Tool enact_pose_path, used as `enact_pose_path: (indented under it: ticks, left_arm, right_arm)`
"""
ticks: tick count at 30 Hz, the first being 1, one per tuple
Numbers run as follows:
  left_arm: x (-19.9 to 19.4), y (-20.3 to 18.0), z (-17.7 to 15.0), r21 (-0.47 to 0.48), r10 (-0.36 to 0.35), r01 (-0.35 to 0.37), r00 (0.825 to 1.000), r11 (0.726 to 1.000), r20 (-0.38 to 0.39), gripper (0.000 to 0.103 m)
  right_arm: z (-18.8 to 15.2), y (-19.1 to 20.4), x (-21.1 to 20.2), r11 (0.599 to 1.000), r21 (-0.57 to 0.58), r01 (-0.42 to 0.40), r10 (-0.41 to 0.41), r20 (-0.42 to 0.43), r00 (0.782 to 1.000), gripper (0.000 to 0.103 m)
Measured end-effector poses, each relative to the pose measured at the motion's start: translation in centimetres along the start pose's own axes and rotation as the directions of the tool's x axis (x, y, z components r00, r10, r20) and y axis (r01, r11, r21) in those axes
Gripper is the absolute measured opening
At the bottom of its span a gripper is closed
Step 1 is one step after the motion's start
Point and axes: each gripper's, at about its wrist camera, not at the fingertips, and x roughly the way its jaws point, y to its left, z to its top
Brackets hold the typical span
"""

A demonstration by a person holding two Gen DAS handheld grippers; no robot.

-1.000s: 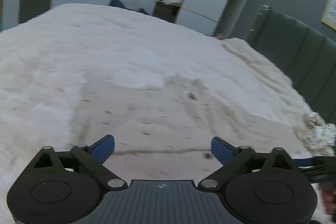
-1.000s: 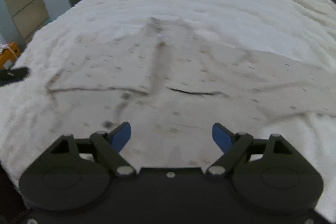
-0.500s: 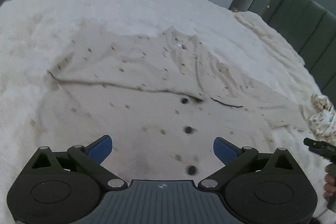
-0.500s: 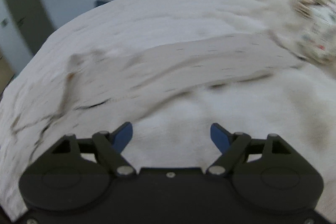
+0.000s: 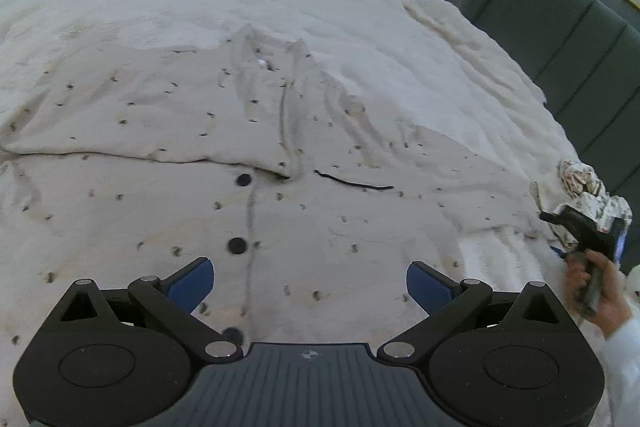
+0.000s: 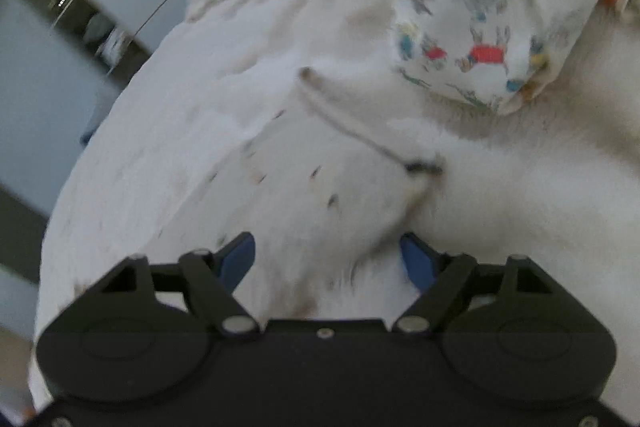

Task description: Fold clothes

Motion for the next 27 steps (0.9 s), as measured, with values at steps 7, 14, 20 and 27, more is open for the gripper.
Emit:
enact_pose_path:
  ticks: [7,14,20,27]
  left_arm:
    - [0.3,1.4,0.4,-0.033,-0.009,0.008,1.000,0.999,-0.007,0.102]
    - [-1.3,4.4,0.8,-0.079,-0.041,0.043,0.999,0.996,0.026,0.102]
    - [-3.6,7.3,1.0,-0.115,-0.056,0.065,0.995,0.991,0.079,0.102]
    - [-6.2,12.0,0.7,-0.201,-0.085,0.113,0.986,0.973,0.142,0.102]
  right_arm:
    - [-0.6,0.6,1.7,0.998,0.067,0.010,-0.020,0.163,0.986,0.007]
    - [-2.6,11.3,-3.3,0.973,-0.232,0.004,0.065,0.292,0.954,0.005]
    - [-7.4,24.5,-9.3,0.881,-0.471,-0.047,0.206,0.293,0.934,0.005]
    - [-12.8,37.5,-10.0,0.835,-0.516,-0.192,0.306,0.145,0.941,0.005]
